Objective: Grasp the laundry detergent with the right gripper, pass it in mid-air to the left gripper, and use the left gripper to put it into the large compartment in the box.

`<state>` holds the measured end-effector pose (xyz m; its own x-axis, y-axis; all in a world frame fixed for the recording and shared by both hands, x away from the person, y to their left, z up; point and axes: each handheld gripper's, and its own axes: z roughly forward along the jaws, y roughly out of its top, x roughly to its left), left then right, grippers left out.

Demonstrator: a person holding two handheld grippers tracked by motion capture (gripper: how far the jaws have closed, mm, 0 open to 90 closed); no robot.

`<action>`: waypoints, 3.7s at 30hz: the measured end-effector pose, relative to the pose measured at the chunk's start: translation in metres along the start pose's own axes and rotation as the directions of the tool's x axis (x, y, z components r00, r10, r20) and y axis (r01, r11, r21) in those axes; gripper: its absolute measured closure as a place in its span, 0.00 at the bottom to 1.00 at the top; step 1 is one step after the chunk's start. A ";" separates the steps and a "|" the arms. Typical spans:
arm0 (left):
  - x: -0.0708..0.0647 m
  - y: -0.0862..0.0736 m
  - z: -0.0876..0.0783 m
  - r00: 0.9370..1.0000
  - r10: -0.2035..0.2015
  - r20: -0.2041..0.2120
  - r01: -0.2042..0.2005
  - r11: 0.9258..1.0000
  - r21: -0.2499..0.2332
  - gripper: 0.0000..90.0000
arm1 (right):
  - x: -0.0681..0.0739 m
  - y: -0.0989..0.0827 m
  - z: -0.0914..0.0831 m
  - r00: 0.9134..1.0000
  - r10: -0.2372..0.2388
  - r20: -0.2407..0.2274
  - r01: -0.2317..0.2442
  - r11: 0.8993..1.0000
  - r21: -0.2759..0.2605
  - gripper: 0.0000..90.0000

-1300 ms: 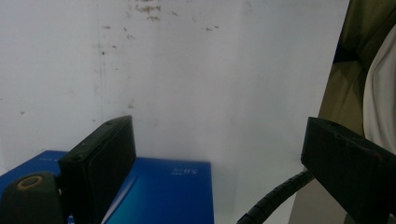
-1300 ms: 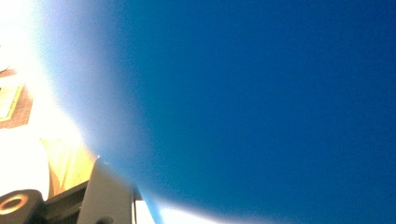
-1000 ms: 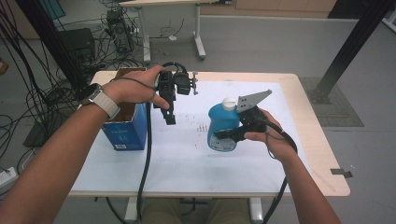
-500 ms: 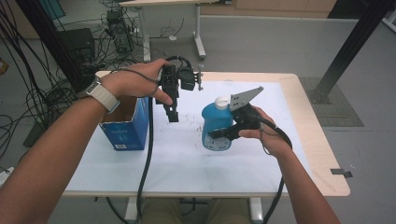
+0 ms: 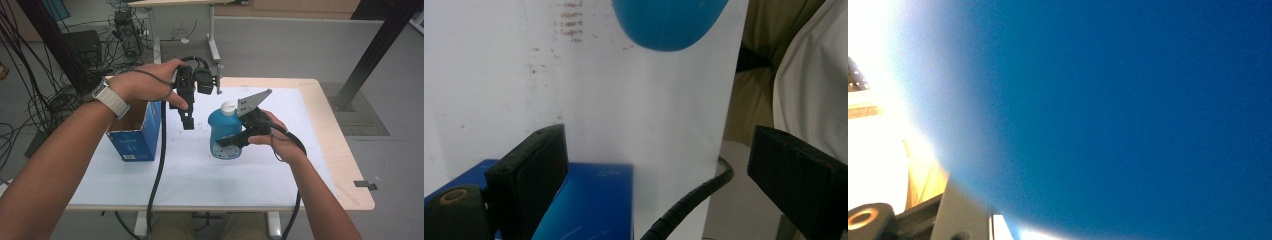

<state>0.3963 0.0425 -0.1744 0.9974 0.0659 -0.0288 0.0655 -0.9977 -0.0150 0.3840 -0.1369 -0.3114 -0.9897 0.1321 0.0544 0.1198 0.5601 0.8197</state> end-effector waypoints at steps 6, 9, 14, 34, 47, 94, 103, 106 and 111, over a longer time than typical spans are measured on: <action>0.000 0.001 -0.005 1.000 -0.003 -0.002 0.003 1.000 -0.001 0.10 | -0.002 0.004 0.006 1.000 -0.003 -0.009 0.003 1.000 0.005 0.49; -0.001 0.003 -0.008 1.000 -0.006 0.001 0.006 1.000 -0.003 0.10 | -0.003 0.006 0.007 1.000 -0.008 -0.013 0.008 1.000 0.007 0.49; -0.002 0.005 -0.012 1.000 -0.007 0.004 0.007 1.000 -0.012 0.08 | -0.004 0.009 0.011 1.000 -0.017 -0.021 0.017 1.000 0.000 0.49; -0.003 0.014 -0.019 1.000 -0.007 0.017 0.008 0.999 -0.037 0.07 | -0.008 0.014 0.016 0.999 -0.014 -0.035 0.014 1.000 0.008 0.49; -0.003 0.020 -0.024 1.000 0.001 0.015 0.000 0.999 -0.047 0.07 | -0.007 0.019 0.017 0.999 -0.023 -0.043 0.023 1.000 0.000 0.49; 0.002 0.043 -0.023 0.999 0.037 -0.021 -0.038 0.998 -0.047 0.08 | -0.005 0.023 0.024 0.998 -0.024 -0.056 0.024 1.000 0.003 0.49; 0.001 0.044 -0.023 0.999 0.038 -0.017 -0.039 0.998 -0.053 0.09 | -0.005 0.023 0.024 0.998 -0.021 -0.055 0.022 1.000 0.005 0.49; 0.001 0.044 -0.023 0.999 0.039 -0.016 -0.040 0.998 -0.056 0.09 | -0.005 0.023 0.024 0.998 -0.021 -0.053 0.021 1.000 0.004 0.49; 0.002 0.043 -0.022 0.999 0.037 -0.017 -0.038 0.998 -0.057 0.09 | -0.005 0.023 0.024 0.998 -0.021 -0.054 0.021 1.000 0.002 0.49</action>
<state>0.4021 -0.0005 -0.1529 0.9995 0.0286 -0.0120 0.0291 -0.9986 0.0434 0.3936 -0.1054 -0.3064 -0.9948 0.0763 0.0676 0.0989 0.5642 0.8197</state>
